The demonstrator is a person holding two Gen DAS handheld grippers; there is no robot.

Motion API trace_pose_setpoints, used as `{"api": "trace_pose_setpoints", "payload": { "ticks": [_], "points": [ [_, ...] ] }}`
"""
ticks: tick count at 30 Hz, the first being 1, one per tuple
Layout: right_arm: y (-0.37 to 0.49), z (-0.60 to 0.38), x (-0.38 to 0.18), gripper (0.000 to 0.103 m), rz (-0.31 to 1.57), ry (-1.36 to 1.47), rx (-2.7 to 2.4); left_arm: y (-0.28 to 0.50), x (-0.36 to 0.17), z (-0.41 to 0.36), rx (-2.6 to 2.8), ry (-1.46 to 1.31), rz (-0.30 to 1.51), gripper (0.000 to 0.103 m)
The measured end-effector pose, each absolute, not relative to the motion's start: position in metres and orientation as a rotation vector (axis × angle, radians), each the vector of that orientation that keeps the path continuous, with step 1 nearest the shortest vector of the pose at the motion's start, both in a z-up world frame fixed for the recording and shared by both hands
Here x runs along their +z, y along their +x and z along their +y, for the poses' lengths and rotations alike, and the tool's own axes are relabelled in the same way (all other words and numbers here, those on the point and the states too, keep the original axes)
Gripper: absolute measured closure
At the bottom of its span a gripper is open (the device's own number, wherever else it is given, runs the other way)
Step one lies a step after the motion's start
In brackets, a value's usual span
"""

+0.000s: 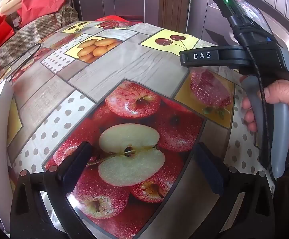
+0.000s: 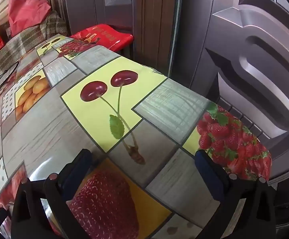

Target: Organize soft objects

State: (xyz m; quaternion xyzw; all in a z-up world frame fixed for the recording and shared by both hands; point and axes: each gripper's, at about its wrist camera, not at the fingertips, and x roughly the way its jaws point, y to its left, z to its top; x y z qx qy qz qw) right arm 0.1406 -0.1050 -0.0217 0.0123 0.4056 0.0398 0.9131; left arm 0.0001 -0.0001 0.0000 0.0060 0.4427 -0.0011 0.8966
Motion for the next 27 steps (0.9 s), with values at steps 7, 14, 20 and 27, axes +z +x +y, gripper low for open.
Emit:
{"api": "trace_pose_setpoints", "payload": {
  "ticks": [7, 14, 20, 27],
  "points": [
    [0.1411, -0.1073, -0.0218, 0.000, 0.816, 0.074, 0.109, -0.0002, 0.0003, 0.0002, -0.004, 0.009, 0.917, 0.001],
    [0.1382, -0.1078, -0.0226, 0.000, 0.811, 0.073, 0.110, 0.0000, 0.0000, 0.0000, -0.004, 0.008, 0.916, 0.001],
    [0.1401, -0.1058, -0.0226, 0.000, 0.817, 0.059, 0.104, 0.0000, 0.0000, 0.0000, -0.004, 0.009, 0.915, 0.001],
    [0.1414, -0.1046, -0.0223, 0.000, 0.817, 0.057, 0.103, 0.0000, 0.0000, 0.0000, -0.004, 0.009, 0.915, 0.001]
  ]
}}
